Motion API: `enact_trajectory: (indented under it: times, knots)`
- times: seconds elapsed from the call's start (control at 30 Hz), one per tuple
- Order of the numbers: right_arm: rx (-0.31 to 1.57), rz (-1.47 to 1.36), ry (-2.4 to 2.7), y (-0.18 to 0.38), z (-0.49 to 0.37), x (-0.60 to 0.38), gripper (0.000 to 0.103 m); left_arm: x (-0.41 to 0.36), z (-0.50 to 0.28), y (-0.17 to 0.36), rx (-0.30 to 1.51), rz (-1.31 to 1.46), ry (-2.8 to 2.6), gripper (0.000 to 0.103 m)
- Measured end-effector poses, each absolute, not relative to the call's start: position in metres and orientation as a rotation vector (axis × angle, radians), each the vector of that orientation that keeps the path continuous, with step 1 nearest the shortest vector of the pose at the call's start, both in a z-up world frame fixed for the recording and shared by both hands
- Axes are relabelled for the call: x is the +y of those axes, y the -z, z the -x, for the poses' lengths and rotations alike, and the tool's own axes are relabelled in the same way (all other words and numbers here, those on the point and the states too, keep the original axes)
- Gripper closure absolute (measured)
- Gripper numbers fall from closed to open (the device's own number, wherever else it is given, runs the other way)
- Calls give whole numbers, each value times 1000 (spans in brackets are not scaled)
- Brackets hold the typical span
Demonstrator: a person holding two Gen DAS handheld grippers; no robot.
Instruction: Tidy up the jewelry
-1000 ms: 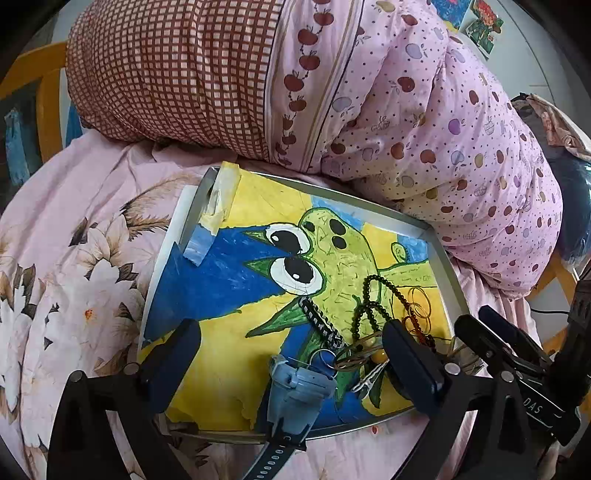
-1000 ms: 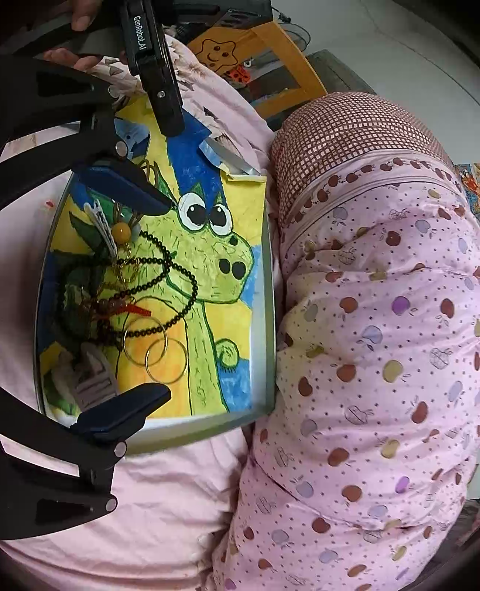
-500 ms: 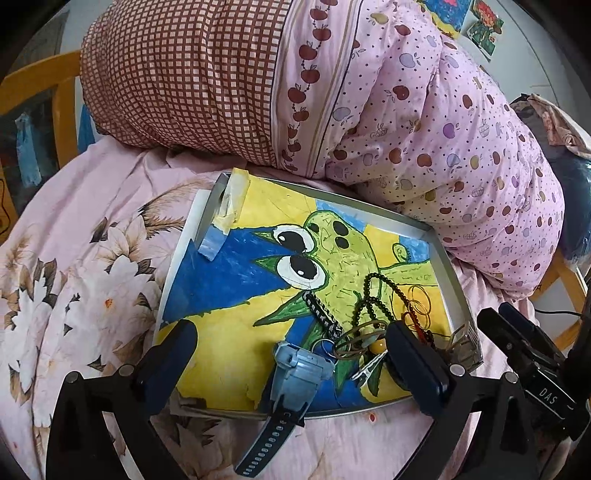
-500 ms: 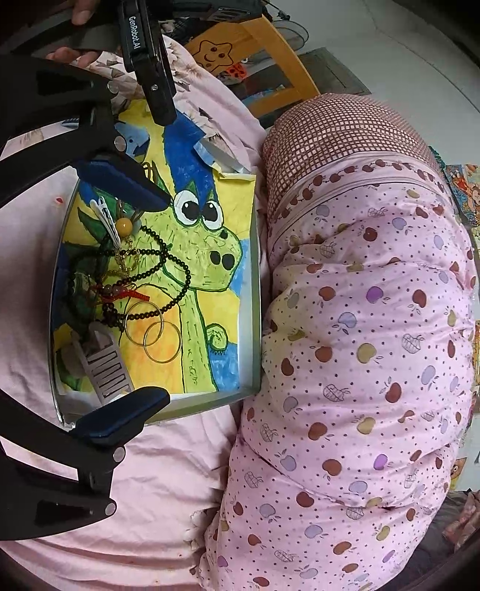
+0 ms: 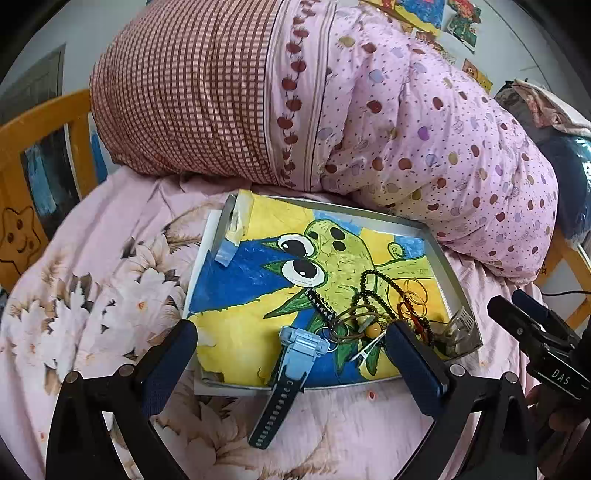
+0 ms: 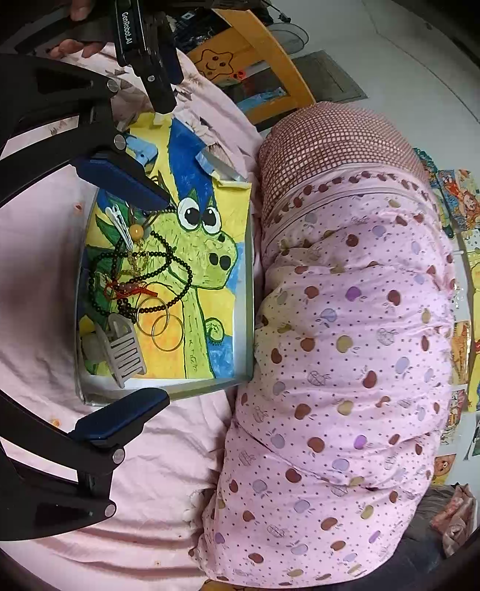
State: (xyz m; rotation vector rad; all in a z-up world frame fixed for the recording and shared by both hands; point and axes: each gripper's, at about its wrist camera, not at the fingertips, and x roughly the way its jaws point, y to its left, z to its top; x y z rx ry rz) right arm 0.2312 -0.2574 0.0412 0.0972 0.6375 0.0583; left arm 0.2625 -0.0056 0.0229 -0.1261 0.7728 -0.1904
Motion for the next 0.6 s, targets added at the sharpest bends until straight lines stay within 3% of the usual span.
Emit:
enact_trajectory:
  times: [0.13,0.6]
  knots:
    - [617,-104,-53,-49,-219,-260,2,-6,-248,-34,746,103,192,0]
    - [564,-118,-60,-55,-175,-268,2,-11,-201,-57,666,2,174,0]
